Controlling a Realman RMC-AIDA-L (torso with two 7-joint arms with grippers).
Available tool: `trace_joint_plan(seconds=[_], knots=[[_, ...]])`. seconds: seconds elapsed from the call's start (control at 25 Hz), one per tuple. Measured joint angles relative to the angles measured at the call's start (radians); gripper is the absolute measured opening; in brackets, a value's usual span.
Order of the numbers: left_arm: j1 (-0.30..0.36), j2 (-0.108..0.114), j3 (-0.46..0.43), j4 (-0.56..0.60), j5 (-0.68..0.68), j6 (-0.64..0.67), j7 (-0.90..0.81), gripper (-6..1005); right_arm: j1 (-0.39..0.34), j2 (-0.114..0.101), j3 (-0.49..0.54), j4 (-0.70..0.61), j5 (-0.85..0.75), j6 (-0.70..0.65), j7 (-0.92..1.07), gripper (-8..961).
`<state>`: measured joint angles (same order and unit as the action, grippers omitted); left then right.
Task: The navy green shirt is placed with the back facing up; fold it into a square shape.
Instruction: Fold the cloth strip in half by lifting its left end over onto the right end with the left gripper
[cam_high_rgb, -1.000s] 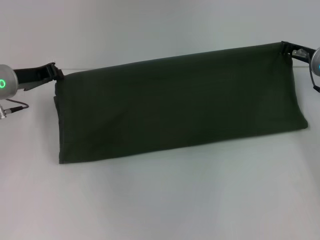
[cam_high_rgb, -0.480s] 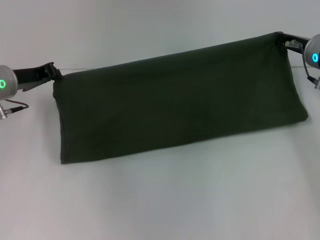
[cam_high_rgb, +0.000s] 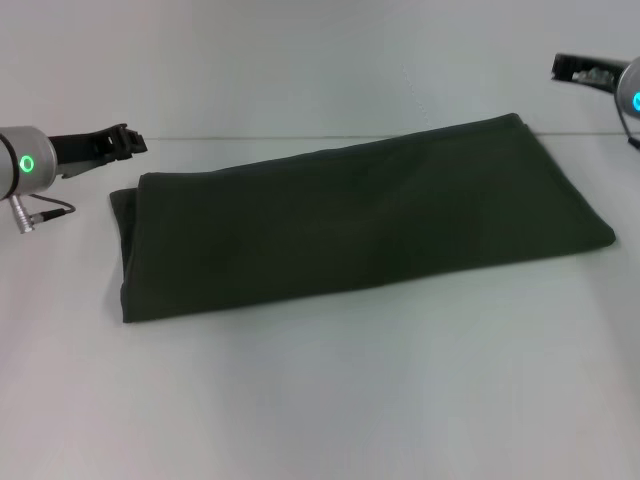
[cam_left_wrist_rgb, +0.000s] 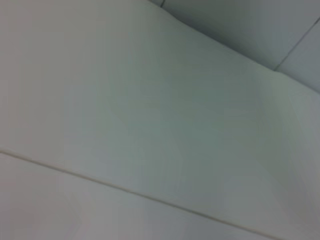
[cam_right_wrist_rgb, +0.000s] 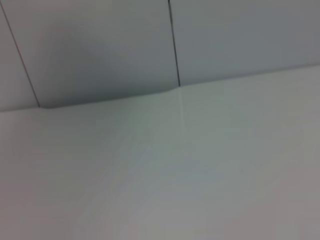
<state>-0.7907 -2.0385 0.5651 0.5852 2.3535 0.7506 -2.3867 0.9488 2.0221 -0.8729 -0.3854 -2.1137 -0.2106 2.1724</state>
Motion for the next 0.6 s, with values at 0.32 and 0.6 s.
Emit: trace_joint_plan(seconds=[0.32,0.6], knots=[[0.140,-0.090,-0.003,0.249,-0.140,0.180,-0.027,204,-0.145,-0.055,0.032,-0.291,0.010,-0.480,0.145,389],[0.259,-0.053,-0.011,0.155,-0.342,0.475,-0.001,565,-0.353,-0.064,0.176,-0.324,0.194,-0.995,0.097,681]])
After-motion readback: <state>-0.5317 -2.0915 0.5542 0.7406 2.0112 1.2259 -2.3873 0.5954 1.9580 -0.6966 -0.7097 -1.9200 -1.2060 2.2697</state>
